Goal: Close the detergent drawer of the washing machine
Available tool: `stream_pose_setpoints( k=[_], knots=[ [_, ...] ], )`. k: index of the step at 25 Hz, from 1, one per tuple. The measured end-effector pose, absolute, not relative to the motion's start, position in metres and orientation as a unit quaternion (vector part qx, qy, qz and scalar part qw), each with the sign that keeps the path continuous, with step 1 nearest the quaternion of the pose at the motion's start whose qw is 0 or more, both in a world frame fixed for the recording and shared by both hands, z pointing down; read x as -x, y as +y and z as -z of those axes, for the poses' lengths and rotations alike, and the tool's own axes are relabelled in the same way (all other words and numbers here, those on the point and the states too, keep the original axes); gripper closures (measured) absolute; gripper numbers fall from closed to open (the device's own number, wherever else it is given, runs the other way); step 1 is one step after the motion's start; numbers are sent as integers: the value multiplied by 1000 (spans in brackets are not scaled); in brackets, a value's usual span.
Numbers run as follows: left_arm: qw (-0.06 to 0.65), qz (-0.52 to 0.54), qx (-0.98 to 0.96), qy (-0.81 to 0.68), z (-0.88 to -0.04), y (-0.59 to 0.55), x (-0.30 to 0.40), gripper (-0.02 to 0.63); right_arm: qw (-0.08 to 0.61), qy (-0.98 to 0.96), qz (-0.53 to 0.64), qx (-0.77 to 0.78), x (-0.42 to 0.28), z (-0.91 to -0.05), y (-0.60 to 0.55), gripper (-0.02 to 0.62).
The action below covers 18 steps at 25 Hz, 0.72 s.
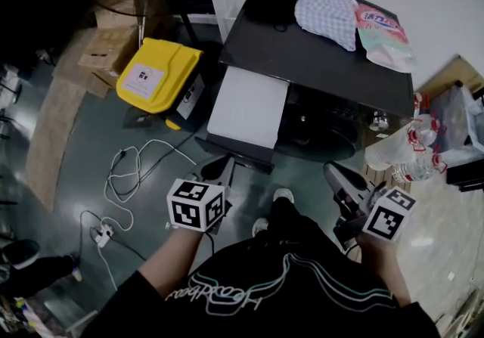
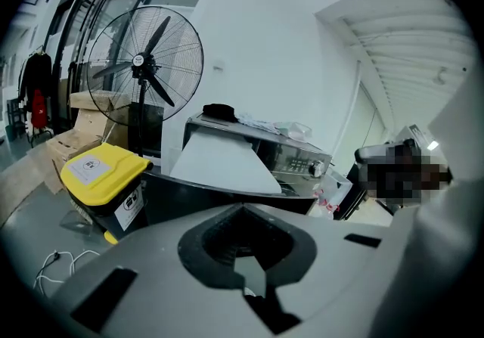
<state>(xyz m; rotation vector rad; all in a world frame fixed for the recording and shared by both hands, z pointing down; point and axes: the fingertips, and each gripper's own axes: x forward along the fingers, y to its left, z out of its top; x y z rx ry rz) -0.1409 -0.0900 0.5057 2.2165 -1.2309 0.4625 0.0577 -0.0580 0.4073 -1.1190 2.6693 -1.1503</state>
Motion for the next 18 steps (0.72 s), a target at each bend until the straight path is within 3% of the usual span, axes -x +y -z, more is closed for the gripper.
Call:
stream_pose_setpoints(
  k=[18],
  knots=[
    [294,-162,-812,-477,-505,-116,136,583,-1,860,385,335,-62,-418,-93,568]
  ],
)
